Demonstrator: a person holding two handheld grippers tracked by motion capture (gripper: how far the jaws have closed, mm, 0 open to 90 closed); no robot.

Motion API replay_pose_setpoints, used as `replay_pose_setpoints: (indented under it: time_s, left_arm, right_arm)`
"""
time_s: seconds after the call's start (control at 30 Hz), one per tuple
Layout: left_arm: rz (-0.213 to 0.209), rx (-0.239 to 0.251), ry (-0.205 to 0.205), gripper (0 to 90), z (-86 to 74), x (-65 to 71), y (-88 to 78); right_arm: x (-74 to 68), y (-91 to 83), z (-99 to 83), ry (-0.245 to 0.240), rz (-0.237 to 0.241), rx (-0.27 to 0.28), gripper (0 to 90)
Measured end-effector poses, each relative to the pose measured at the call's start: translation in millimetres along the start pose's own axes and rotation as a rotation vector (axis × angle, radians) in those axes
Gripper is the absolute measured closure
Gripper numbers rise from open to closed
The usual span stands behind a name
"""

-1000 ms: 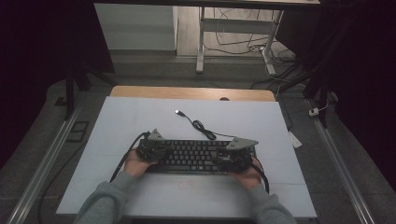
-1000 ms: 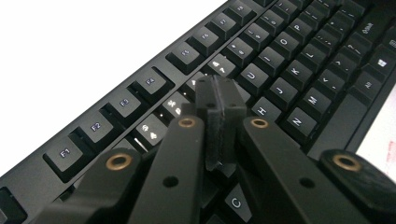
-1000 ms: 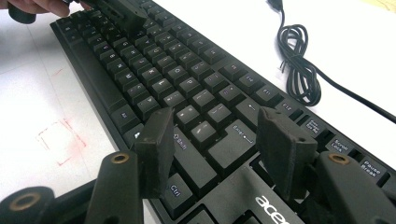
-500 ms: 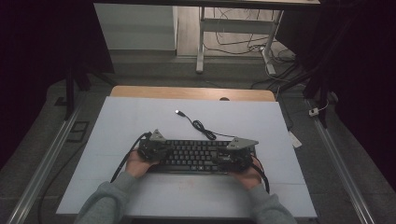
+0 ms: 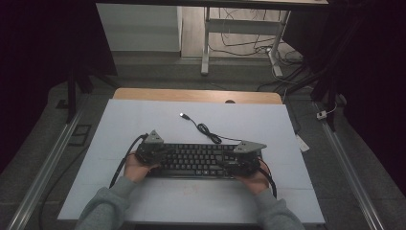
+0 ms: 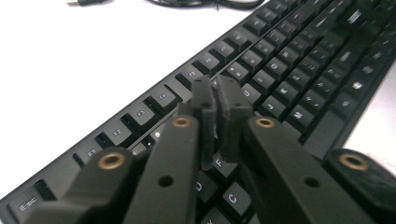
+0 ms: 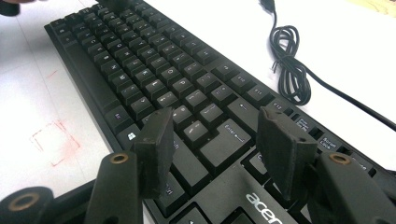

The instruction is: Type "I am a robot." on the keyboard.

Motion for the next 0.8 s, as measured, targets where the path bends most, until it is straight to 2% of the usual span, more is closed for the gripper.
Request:
replay_pose_setpoints:
  time_s: [0.1,0.2,0.23,0.3,0.43,0.57,0.8]
  left_arm:
    - [-0.011,0.004,-0.017,74.1,-2.1,-1.9,-8.7]
    - [0.004,-0.001,-0.024,61.8,-5.4,-4.2,-15.6]
    - [0.022,0.008,-0.029,58.3,-6.9,-5.6,-18.8]
    - [0.036,0.018,-0.050,51.6,-8.8,-8.0,-22.6]
    - [0.043,0.009,-0.078,41.3,-14.5,-13.5,-30.8]
    - [0.026,-0.004,-0.087,35.7,-22.1,-14.7,-38.3]
    - [0.013,0.000,-0.098,33.8,-32.9,-15.5,-50.7]
  right_arm:
    - [0.1,-0.4,0.1,-0.001,-0.003,-0.001,47.1]
    - [0.1,-0.8,0.1,-0.001,-0.004,0.001,47.1]
    - [0.3,-0.9,0.1,0.000,-0.005,0.002,47.0]
    - [0.9,-1.0,0.0,0.003,-0.006,0.002,47.0]
    - [1.8,-1.1,-0.5,0.007,-0.012,0.004,46.8]
    - [2.7,-2.3,-0.6,0.006,-0.011,0.009,46.8]
    - [4.8,-3.9,-0.8,0.007,-0.023,0.007,46.7]
Point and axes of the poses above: each handheld gripper's, and its own axes: y roughly forward along the jaws, z roughly out of its top, x roughly to its right, the point moved 4 cm from there along y, roughly forward along the jaws, and after that the axes turned 2 degrees about x, right-handed, at the moved point
